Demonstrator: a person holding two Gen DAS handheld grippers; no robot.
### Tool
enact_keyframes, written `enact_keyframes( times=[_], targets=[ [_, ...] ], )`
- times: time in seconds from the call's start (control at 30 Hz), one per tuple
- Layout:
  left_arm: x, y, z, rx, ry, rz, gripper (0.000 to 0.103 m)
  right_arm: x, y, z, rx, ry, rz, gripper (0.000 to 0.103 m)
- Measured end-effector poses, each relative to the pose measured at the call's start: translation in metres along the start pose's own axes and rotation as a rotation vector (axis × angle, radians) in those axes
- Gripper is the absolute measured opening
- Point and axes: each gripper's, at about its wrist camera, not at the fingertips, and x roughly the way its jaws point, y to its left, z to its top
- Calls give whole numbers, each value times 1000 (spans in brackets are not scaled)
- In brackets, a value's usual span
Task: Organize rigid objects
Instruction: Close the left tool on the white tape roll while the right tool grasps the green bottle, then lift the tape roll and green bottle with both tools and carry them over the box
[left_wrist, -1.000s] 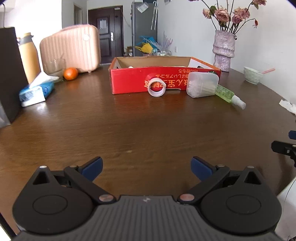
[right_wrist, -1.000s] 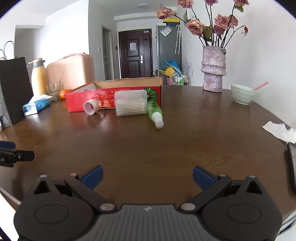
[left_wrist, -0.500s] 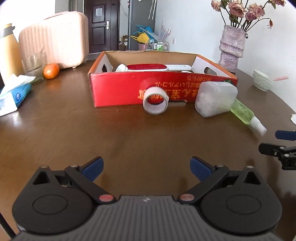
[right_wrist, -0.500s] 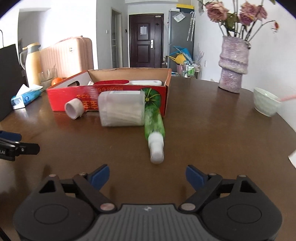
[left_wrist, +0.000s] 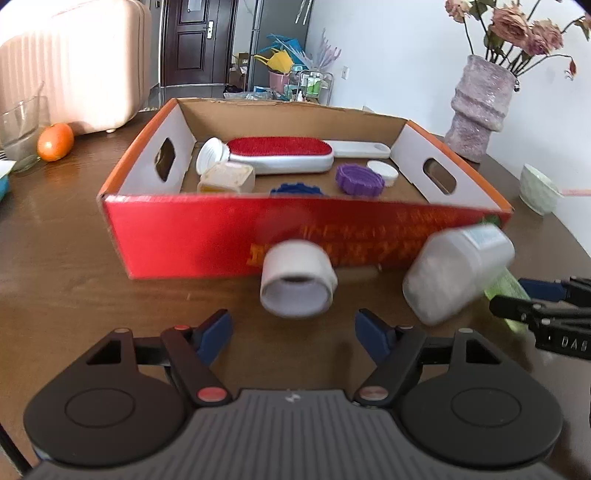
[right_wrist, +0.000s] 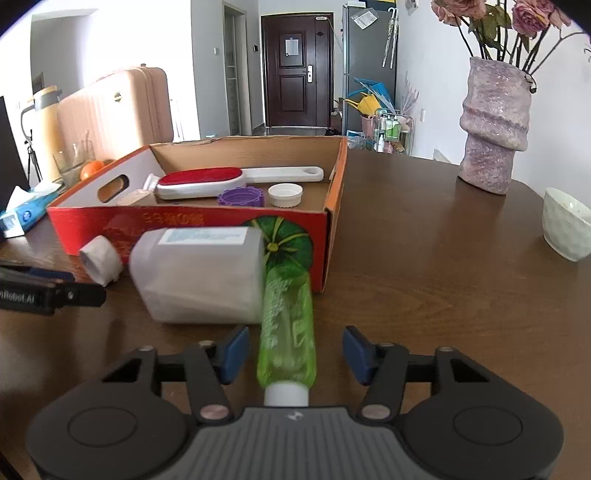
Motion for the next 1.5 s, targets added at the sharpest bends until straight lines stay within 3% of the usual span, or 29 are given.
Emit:
enact_keyframes(
  times=[0.2,0.3,0.33,0.37,0.6,0.87,1.0,1.17,1.5],
  targets=[
    [17,-6,12,23,-18,15,71,16,-4,7,-11,12,1,46],
    [17,-8,10,29,-48,35,59,21,-5,10,-7,5,-4,40],
    [18,-9,10,41,-50,42,44,22,-5,10,-7,1,-7,35],
    [17,-10,9,55,-52,43,43,23,-5,11,-11,-3,-11,31],
    [8,-11,6,36,-43,0,43,18,-2,7,-17,-9,-28,30],
    [-46,-21,-18,63,-111,3,43,-23,-3,-9,15,-43,-48,30],
    [-83,-20,-32,47,-145,31,43,-61,2,-15,21,-96,-62,30],
    [-138,-25,-50,67,-255,95,43,-113,15,-25,25,-196,-73,30],
    [-246,-37,-84,61,-470,153,43,-228,57,-43,20,-513,-82,30]
  ],
)
